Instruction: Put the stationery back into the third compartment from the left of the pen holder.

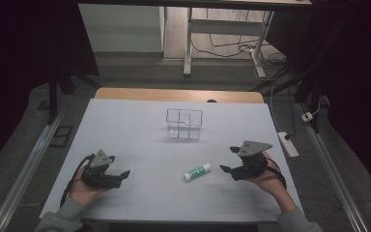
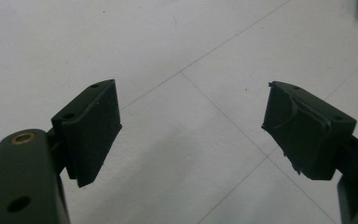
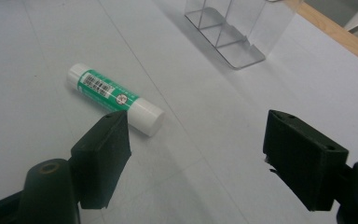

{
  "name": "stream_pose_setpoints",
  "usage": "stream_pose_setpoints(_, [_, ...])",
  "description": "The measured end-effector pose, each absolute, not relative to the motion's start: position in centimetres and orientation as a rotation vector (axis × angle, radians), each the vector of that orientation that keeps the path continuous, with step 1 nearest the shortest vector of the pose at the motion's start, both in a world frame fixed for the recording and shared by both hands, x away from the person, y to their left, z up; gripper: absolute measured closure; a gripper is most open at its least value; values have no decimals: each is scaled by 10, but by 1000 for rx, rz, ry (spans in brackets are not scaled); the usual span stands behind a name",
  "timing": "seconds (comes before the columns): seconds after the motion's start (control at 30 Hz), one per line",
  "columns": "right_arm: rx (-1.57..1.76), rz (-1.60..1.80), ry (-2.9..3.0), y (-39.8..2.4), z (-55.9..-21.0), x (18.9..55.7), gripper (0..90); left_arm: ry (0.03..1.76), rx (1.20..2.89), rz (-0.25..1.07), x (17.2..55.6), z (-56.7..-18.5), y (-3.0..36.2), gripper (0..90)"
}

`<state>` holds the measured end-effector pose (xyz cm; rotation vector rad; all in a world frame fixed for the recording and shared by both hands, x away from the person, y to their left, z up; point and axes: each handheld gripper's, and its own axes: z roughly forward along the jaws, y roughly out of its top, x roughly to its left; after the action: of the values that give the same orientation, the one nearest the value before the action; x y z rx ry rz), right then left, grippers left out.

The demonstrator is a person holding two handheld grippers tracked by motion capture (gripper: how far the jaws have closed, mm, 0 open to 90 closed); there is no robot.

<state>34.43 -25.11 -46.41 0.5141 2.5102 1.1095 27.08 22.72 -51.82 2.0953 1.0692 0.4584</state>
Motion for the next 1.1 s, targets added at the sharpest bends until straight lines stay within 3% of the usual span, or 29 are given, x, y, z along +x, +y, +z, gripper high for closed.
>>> stream_pose_setpoints(1.1, [221, 1049, 2640, -203, -432, 369, 223, 1070, 2093, 448, 272, -519, 229, 186])
